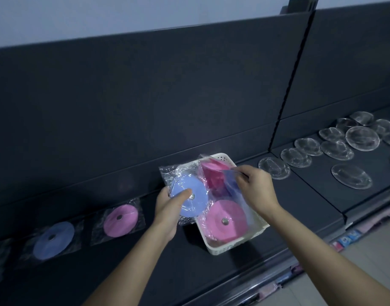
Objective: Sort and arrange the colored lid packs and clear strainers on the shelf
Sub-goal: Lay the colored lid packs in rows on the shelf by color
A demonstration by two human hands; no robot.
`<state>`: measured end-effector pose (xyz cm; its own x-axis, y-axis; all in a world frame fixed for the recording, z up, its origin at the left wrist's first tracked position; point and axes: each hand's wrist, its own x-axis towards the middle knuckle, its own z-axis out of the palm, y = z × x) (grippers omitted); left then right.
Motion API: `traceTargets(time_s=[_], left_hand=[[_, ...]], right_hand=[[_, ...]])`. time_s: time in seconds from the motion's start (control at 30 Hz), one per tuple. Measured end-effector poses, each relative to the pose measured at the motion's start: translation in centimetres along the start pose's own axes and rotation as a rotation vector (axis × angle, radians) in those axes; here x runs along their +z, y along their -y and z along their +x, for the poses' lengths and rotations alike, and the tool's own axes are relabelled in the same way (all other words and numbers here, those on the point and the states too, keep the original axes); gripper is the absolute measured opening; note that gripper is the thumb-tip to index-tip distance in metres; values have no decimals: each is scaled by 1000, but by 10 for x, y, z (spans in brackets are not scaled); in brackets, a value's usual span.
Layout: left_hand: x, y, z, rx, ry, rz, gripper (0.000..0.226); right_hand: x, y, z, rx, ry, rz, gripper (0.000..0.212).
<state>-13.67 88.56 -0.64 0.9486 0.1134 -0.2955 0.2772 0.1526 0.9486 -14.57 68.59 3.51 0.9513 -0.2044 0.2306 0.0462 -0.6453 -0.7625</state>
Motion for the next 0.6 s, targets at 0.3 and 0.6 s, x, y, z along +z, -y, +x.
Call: traceTargets(time_s=[0.3,0.6], left_hand=[[-18,-1,-8,-23,-33,-132,28],[-63,-14,-25,10,9,-327,31]], right_hand=[[21,31,-9,-302,-28,196,19],[79,60,-38,-447,164,212,25]])
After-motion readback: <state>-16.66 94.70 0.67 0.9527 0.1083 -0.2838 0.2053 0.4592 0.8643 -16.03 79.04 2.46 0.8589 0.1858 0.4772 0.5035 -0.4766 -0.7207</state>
